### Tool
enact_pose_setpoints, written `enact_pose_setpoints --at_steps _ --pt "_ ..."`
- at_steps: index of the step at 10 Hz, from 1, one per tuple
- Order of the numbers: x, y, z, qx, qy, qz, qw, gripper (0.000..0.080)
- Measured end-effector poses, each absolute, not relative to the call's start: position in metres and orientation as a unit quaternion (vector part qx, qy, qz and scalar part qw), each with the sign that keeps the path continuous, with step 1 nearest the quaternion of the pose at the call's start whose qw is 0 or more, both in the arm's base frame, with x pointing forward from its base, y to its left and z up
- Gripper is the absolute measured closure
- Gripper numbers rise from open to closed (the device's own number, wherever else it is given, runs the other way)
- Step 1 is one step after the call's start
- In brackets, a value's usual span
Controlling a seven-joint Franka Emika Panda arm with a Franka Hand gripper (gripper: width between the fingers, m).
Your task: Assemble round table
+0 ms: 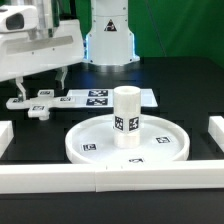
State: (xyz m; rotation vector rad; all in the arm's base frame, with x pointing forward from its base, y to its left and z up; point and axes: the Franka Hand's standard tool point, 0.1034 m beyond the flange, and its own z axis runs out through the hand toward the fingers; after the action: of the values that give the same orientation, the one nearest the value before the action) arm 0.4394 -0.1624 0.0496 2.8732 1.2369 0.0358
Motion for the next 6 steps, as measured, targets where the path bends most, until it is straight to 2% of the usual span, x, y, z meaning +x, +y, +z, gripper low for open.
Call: enact_pose_setpoints --at_steps 6 --pt "0.4369 -0.16 0.0449 0.919 0.395 0.008 0.004 0.0151"
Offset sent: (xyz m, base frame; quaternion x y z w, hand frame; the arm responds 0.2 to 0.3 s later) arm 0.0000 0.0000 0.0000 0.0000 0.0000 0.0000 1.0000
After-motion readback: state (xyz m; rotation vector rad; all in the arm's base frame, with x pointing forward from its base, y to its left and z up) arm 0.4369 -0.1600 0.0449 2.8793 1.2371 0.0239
